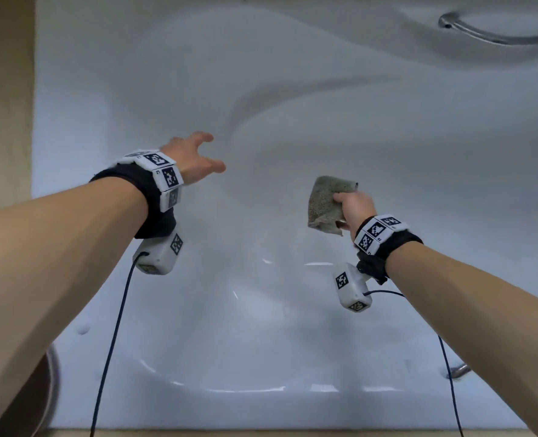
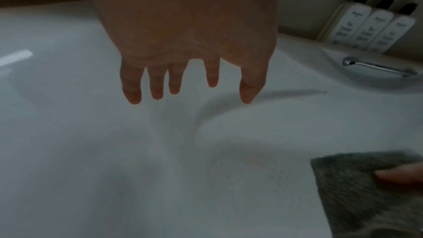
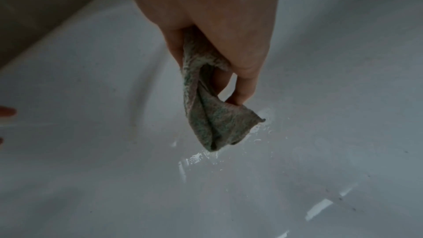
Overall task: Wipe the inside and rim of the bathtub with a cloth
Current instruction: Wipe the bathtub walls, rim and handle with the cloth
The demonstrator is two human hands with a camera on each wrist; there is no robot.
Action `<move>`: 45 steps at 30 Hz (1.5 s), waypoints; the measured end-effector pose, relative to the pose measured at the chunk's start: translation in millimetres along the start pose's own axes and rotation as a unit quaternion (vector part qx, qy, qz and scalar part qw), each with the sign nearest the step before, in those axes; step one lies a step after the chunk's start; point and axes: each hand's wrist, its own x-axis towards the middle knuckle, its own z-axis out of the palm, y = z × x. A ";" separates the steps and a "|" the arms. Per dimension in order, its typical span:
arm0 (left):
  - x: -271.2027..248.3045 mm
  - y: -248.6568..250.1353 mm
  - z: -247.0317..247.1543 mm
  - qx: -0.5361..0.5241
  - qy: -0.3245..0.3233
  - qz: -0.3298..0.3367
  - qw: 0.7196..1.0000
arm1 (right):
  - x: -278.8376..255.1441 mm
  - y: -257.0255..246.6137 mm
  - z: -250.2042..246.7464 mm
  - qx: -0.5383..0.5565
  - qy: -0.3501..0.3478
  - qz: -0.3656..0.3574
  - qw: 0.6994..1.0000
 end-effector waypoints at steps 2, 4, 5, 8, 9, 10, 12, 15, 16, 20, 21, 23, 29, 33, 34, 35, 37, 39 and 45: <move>16.2 13.3 9.3 0.007 -0.003 0.009 1.000 | 12.6 2.8 2.7 0.011 0.017 0.004 1.000; 31.6 22.1 25.7 0.026 -0.012 0.020 0.999 | 29.0 6.3 8.7 0.022 0.036 0.012 0.999; 39.3 24.9 34.7 0.036 -0.015 0.022 0.999 | 38.1 6.2 11.6 0.026 0.041 0.013 0.999; 60.2 26.6 60.1 0.090 -0.022 0.026 0.995 | 67.5 2.2 20.1 0.023 0.051 -0.003 0.998; 67.5 25.7 68.0 0.113 -0.021 0.027 0.993 | 77.1 -1.4 22.2 0.016 0.053 -0.009 0.998; 73.9 23.6 76.0 0.136 -0.025 0.027 0.990 | 87.5 -4.1 24.5 0.011 0.056 -0.017 0.998; 87.9 18.5 90.7 0.199 -0.033 0.032 0.979 | 108.6 -11.5 29.6 0.019 0.058 -0.027 0.998; 108.1 11.1 106.3 0.315 -0.045 0.058 0.946 | 138.2 -19.1 40.4 0.069 0.043 -0.031 0.996; 114.1 10.3 108.8 0.339 -0.052 0.060 0.937 | 146.1 -20.5 44.4 0.091 0.036 -0.031 0.995; 126.7 7.1 113.0 0.385 -0.067 0.044 0.919 | 168.9 -19.4 66.0 0.129 0.009 -0.039 0.991; 128.0 5.4 114.3 0.401 -0.064 0.043 0.913 | 172.5 -19.6 71.3 0.134 0.006 -0.045 0.990; 130.0 -0.2 118.0 0.434 -0.052 0.045 0.898 | 182.0 -20.3 81.5 0.144 0.011 -0.058 0.988; 128.7 -6.3 130.6 0.477 -0.024 0.051 0.877 | 204.1 -26.9 117.7 0.057 -0.021 -0.122 0.991; 130.3 -5.0 136.7 0.486 -0.022 0.056 0.872 | 216.1 -15.0 153.5 -0.177 -0.111 -0.173 0.962; 130.6 -5.4 137.1 0.485 -0.021 0.056 0.872 | 219.4 -9.6 161.5 -0.240 -0.124 -0.166 0.948; 130.8 -6.0 137.4 0.484 -0.020 0.056 0.873 | 220.7 -4.8 167.7 -0.308 -0.129 -0.155 0.930; 130.9 -5.3 138.1 0.482 -0.020 0.058 0.874 | 221.8 5.2 176.2 -0.432 -0.123 -0.150 0.881; 130.3 -3.6 139.2 0.480 -0.021 0.062 0.875 | 220.5 16.7 179.4 -0.515 -0.121 -0.170 0.831; 129.8 5.4 141.0 0.454 -0.037 0.053 0.889 | 213.3 64.1 175.0 -0.657 -0.198 -0.251 0.683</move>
